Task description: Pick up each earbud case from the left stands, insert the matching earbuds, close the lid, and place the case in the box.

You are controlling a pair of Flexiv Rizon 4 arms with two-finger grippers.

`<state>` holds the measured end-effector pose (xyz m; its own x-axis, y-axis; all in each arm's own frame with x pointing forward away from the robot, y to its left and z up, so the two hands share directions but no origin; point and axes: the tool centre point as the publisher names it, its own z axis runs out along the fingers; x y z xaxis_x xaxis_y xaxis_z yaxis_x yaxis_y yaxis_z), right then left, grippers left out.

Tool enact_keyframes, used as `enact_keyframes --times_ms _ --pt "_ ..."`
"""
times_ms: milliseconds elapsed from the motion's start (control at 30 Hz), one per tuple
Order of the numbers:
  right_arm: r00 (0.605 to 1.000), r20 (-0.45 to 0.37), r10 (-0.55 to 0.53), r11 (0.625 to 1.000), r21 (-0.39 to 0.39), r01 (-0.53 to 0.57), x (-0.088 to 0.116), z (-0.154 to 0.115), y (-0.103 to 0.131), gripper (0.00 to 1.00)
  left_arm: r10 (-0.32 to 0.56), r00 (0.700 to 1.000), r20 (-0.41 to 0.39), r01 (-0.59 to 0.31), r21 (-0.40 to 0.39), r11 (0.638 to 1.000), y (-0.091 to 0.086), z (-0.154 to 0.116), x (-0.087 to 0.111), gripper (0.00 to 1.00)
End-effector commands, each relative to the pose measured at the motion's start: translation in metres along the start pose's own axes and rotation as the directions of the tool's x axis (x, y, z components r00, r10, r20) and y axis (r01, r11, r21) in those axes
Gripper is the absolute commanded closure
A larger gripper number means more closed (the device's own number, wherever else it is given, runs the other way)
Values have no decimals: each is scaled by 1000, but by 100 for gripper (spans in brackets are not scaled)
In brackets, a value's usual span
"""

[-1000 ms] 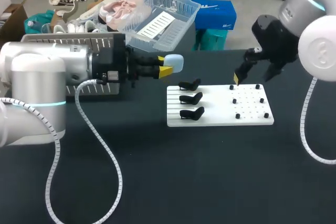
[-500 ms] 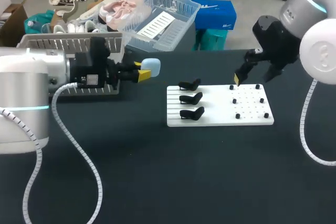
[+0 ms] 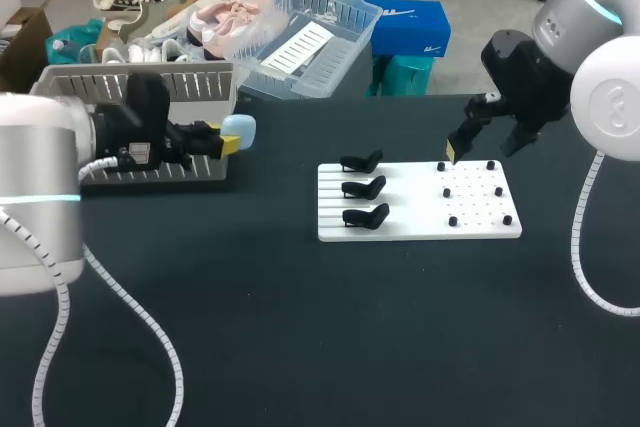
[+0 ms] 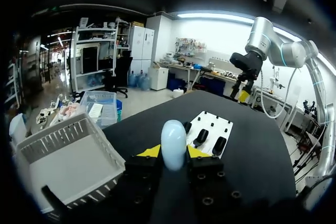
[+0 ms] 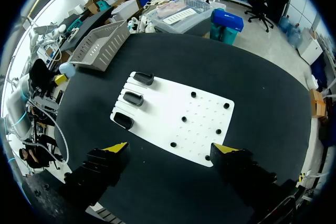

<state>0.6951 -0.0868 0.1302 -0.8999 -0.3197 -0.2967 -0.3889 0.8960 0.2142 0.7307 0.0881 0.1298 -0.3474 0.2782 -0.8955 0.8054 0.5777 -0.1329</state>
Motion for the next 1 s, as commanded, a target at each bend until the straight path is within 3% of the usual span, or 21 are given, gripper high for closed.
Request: enact_keyframes --times_ms 33,200,333,667,833,1000 --pt "1000 5 1 1000 2 -1 2 0 0 0 -5 1000 -3 4 -309 951 17 -1 -1 100" --pt "1000 5 1 1000 2 -1 2 0 0 0 -12 1000 -13 6 -371 929 34 -8 -8 100" --pt "1000 5 1 1000 2 -1 2 0 0 0 0 998 -66 -28 -422 906 53 -16 -13 100" --pt "1000 5 1 1000 2 -1 2 0 0 0 -55 991 -118 -12 -506 863 101 -37 -7 100" --pt "1000 5 1 1000 2 -1 2 0 0 0 -66 987 -147 -19 -512 859 120 -38 -5 100" --pt "1000 5 1 1000 2 -1 2 0 0 0 -77 977 -197 -28 -480 877 134 -24 4 100"
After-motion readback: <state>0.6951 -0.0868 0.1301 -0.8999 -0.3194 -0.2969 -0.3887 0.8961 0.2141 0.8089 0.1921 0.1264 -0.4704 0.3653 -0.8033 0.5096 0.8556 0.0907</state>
